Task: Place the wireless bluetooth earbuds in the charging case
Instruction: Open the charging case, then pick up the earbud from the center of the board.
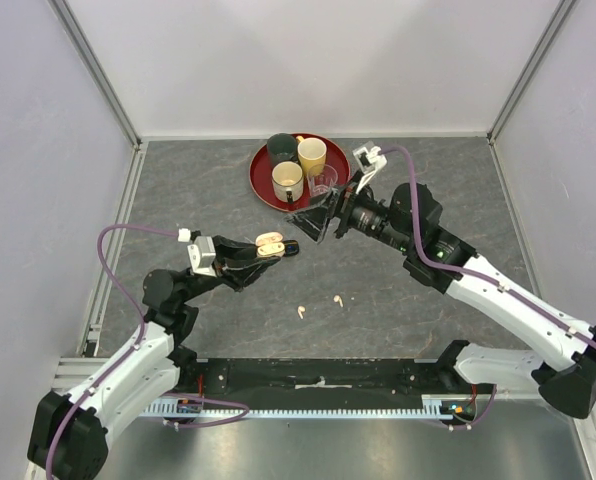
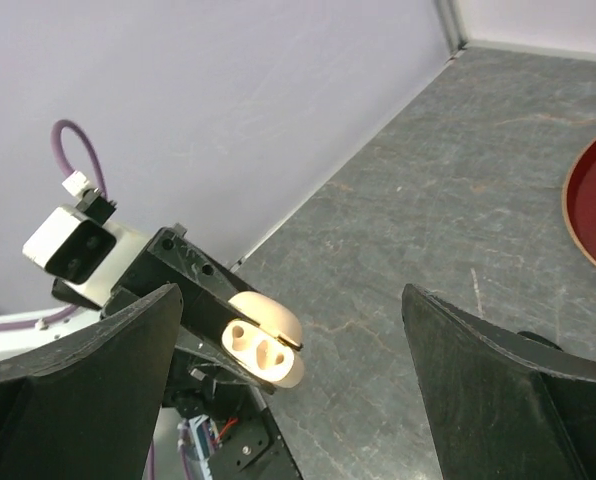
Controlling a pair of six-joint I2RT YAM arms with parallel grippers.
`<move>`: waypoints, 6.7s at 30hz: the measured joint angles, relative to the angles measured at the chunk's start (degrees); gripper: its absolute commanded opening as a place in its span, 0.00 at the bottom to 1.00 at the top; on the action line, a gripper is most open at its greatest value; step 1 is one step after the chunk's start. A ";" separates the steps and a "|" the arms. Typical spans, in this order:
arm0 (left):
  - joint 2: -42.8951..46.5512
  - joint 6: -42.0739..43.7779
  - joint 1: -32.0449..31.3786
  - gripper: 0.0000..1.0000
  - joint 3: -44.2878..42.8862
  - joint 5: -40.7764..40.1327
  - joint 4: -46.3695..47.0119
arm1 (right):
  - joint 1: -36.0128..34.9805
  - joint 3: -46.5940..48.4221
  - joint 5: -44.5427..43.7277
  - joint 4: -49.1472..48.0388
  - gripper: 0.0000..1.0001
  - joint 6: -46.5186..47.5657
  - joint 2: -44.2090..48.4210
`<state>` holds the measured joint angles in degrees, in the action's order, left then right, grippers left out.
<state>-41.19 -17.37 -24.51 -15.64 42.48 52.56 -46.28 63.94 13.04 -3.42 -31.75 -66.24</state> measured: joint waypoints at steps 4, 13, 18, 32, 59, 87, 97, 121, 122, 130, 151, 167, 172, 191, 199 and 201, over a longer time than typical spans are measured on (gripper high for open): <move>0.15 0.15 0.00 0.02 0.00 -0.26 -0.59 | 0.70 -1.01 -5.14 1.03 0.98 -0.07 2.10; 3.28 0.79 0.00 0.02 0.02 -0.42 -2.95 | 7.87 -1.57 -17.51 10.03 0.98 -2.82 3.87; 4.00 1.31 0.00 0.02 -0.04 -0.39 -4.11 | 10.27 -2.82 -20.39 15.89 0.98 -5.64 3.02; 5.18 1.53 0.00 0.02 -0.44 -0.22 -7.04 | 10.36 -7.32 -20.15 28.33 0.98 -10.99 5.40; 25.20 1.22 -0.11 0.02 -0.94 -0.61 -29.33 | 10.36 -14.64 -16.26 32.89 0.54 -6.01 2.75; 26.56 1.55 -0.11 0.02 0.02 -2.16 -34.77 | -5.81 -12.90 -20.94 28.04 0.59 6.84 -23.85; 26.91 1.57 -0.11 0.02 0.07 -3.08 -34.88 | -6.38 -11.54 -23.54 27.36 0.54 8.63 -27.61; 22.67 1.60 -0.11 0.02 0.07 -3.34 -33.55 | -6.38 -11.50 -23.23 27.69 0.38 9.46 -27.76; 22.36 1.57 -0.11 0.02 0.07 -3.32 -33.44 | -6.38 -11.50 -23.19 27.69 0.38 9.46 -27.76; 22.16 1.57 -0.11 0.02 0.07 -3.32 -32.89 | -6.38 -11.52 -23.12 27.71 0.32 9.11 -27.76; 22.99 1.57 -0.11 0.02 0.09 -3.32 -32.74 | -6.45 -12.94 -26.73 27.85 0.45 4.66 -26.53; 22.97 1.57 -0.11 0.02 0.35 -3.32 -32.76 | -6.45 -13.35 -25.38 26.82 0.39 5.51 -26.40; 22.77 1.57 -0.11 0.02 0.39 -3.32 -32.74 | -6.45 -13.44 -25.38 26.58 0.34 5.38 -26.40; 21.59 1.38 -0.11 0.02 0.63 -3.34 -32.17 | -6.49 -13.97 -29.57 26.64 0.05 1.92 -15.45; 20.52 0.70 -0.11 0.02 1.33 -3.82 -29.62 | -7.04 -13.81 -37.40 25.79 0.02 -0.87 1.16; 20.20 0.70 -0.11 0.02 1.70 -4.59 -28.39 | -7.82 -13.75 -39.91 24.94 0.01 -1.42 4.15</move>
<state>-20.99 -16.67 -24.62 -13.93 37.89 24.16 -54.11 50.19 -26.87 21.52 -33.17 -62.08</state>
